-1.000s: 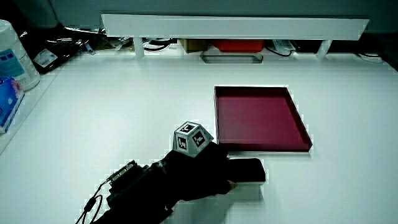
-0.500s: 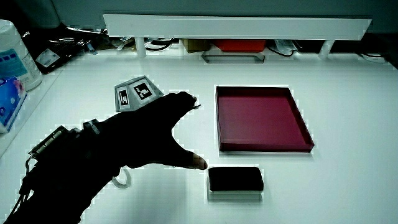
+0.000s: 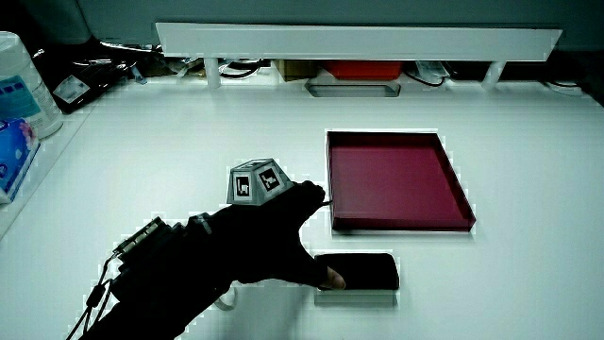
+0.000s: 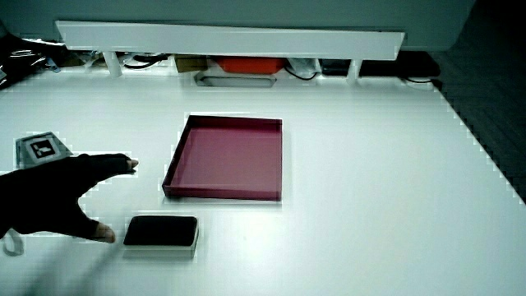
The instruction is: Pick eraser
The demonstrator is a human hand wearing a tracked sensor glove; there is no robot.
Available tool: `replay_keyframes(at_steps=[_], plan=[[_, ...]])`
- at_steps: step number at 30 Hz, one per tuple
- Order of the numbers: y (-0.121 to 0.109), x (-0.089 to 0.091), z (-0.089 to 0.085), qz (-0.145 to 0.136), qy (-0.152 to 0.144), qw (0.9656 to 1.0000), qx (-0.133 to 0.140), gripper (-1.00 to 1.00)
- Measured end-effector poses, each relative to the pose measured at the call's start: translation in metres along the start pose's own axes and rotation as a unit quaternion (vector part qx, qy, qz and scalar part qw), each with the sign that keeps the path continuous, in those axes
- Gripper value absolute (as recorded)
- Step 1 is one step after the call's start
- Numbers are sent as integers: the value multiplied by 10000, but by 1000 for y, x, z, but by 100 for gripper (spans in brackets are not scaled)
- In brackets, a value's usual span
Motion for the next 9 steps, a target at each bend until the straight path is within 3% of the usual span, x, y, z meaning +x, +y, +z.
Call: replay_keyframes(at_steps=[7, 9], plan=[[20, 0, 17, -215, -262, 9989, 331, 100], [28, 1, 25, -248, -192, 9985, 456, 100]])
